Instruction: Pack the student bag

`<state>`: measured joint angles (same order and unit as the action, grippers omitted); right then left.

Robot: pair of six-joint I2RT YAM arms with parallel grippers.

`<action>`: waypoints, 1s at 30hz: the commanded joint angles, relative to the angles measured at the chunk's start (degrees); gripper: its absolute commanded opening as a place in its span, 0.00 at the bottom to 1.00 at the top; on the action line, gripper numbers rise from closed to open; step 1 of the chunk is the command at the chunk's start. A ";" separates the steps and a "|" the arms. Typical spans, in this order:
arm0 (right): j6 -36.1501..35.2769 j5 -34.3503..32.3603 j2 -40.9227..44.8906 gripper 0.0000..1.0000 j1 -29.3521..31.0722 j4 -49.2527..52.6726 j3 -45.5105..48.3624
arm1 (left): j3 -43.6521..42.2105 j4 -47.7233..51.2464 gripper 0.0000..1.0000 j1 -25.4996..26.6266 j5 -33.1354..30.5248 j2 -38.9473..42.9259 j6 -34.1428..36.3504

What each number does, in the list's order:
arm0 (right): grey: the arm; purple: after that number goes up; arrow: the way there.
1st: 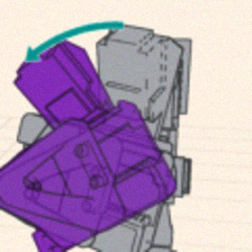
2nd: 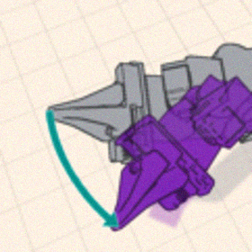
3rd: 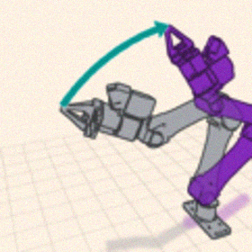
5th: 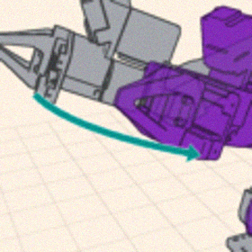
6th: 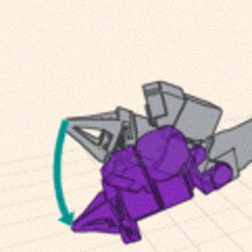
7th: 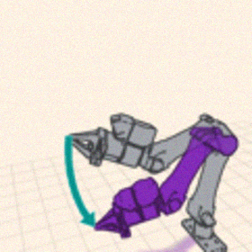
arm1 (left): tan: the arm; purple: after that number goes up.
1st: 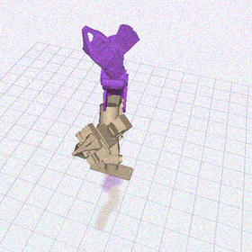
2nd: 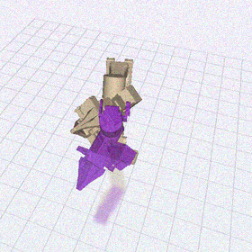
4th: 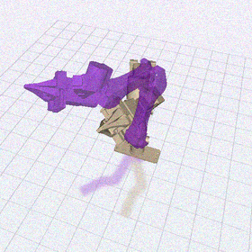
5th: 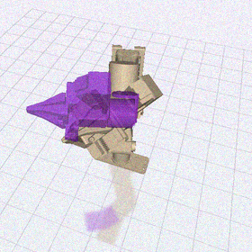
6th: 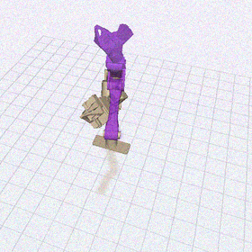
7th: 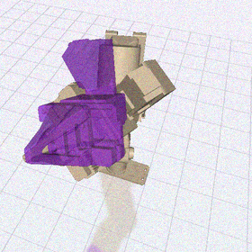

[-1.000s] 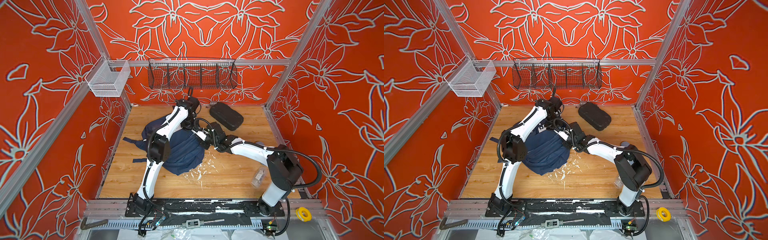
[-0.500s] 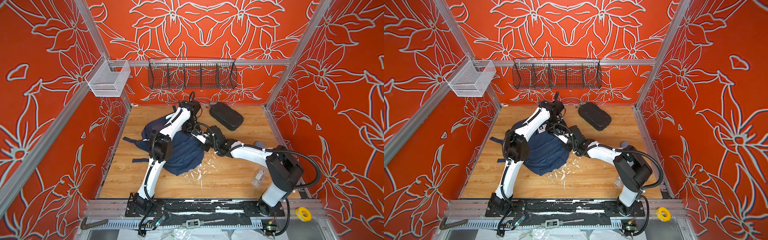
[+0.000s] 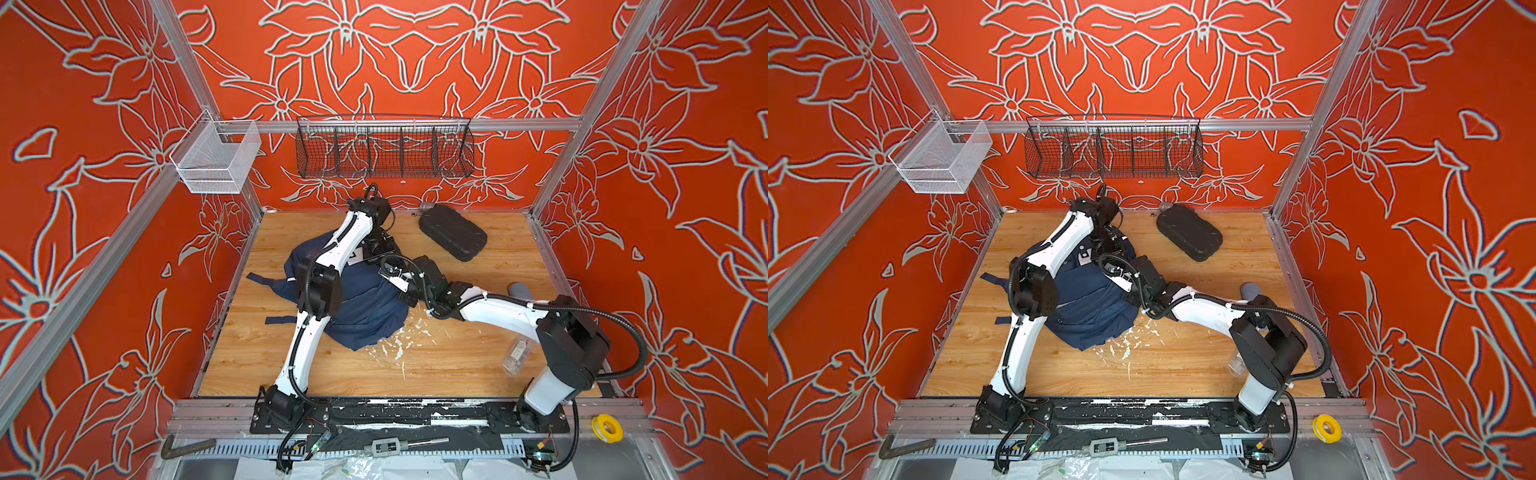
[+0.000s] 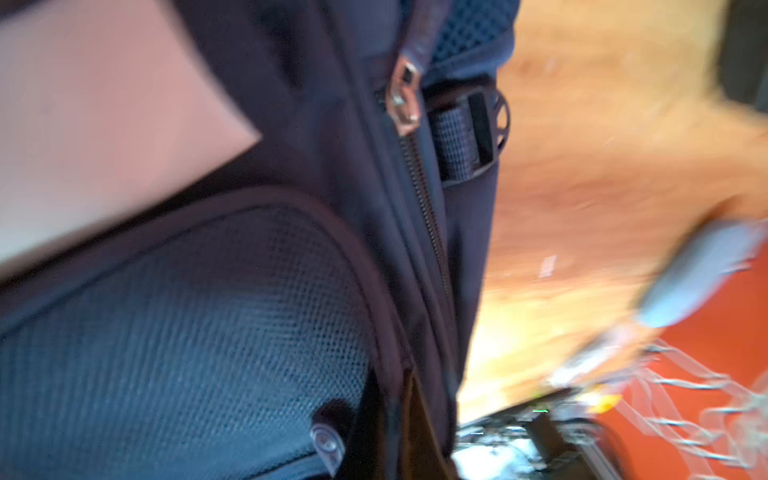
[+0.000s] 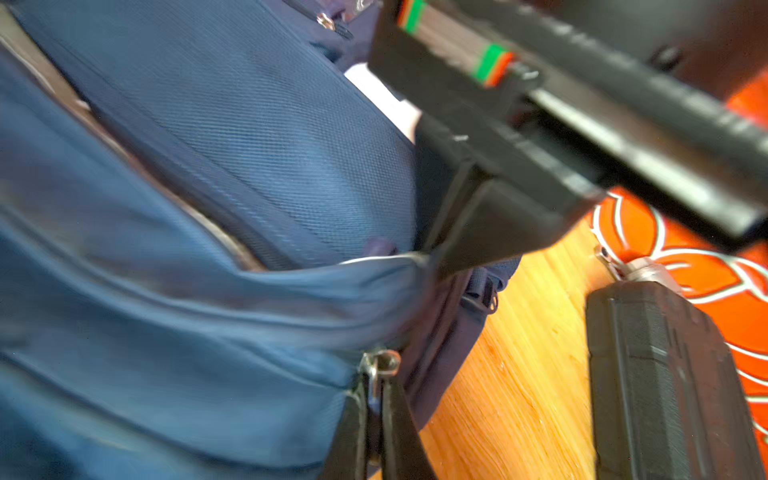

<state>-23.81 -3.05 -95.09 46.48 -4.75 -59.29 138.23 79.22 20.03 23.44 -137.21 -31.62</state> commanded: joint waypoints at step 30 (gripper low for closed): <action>-7.52 20.61 2.84 0.00 -8.95 8.71 -4.86 | -25.69 -42.77 0.00 -7.61 2.09 21.42 -35.56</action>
<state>-28.84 14.79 -92.62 36.10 1.67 -64.25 107.15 45.69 13.23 25.06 -113.56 -65.45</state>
